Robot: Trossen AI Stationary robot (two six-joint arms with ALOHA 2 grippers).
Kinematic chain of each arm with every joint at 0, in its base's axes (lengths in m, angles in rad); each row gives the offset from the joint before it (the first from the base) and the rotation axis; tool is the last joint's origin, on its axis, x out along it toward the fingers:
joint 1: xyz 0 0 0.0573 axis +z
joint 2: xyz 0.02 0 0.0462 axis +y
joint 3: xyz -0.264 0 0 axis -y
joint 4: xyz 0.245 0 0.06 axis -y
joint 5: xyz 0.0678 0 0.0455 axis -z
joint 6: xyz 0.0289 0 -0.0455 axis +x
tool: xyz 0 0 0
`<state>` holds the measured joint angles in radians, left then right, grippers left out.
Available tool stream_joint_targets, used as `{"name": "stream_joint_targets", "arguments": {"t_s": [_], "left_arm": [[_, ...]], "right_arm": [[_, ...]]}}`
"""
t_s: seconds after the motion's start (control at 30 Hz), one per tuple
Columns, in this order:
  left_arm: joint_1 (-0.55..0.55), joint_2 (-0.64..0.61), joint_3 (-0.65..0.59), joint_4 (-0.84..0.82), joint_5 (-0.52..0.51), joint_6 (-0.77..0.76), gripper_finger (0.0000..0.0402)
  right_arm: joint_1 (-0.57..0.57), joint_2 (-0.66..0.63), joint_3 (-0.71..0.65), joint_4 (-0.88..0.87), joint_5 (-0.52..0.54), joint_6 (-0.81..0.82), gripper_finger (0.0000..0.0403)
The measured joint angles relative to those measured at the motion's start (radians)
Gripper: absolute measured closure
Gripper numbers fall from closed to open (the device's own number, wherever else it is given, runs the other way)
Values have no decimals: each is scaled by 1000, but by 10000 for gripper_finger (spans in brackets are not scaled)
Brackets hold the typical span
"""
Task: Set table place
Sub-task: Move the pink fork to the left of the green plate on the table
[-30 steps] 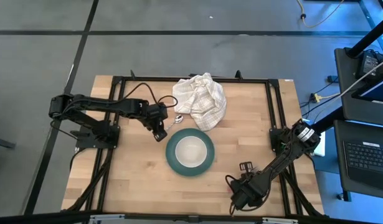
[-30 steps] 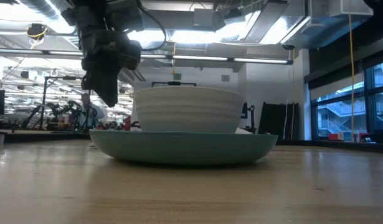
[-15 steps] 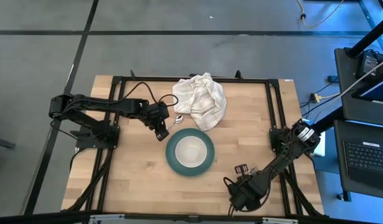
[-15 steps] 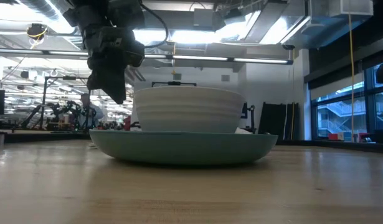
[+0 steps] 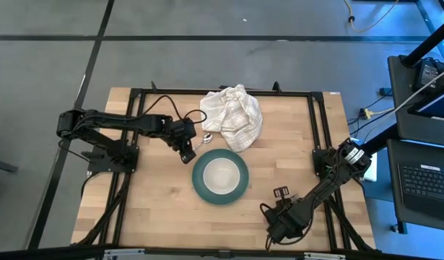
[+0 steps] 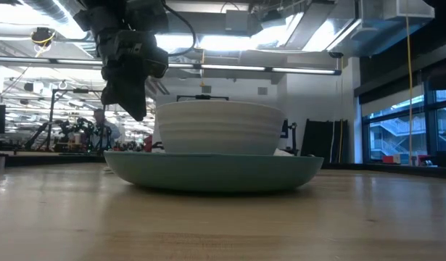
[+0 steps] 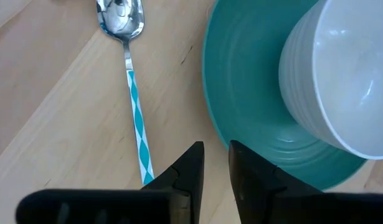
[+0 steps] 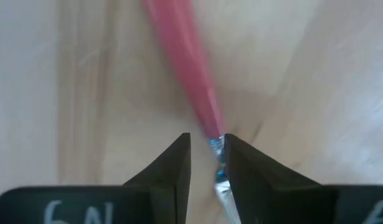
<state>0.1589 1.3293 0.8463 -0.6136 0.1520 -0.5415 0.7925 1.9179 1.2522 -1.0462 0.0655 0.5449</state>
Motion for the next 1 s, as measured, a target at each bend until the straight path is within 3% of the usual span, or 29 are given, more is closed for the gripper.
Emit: {"name": "stream_joint_targets", "arguments": {"t_s": [0.4, 1.0], "left_arm": [[0, 0, 0, 0, 0, 0, 333], [0, 0, 0, -1, 0, 16, 333]], "right_arm": [[0, 0, 1, 119, 21, -26, 304], [-7, 17, 1, 143, 39, -4, 304]]}}
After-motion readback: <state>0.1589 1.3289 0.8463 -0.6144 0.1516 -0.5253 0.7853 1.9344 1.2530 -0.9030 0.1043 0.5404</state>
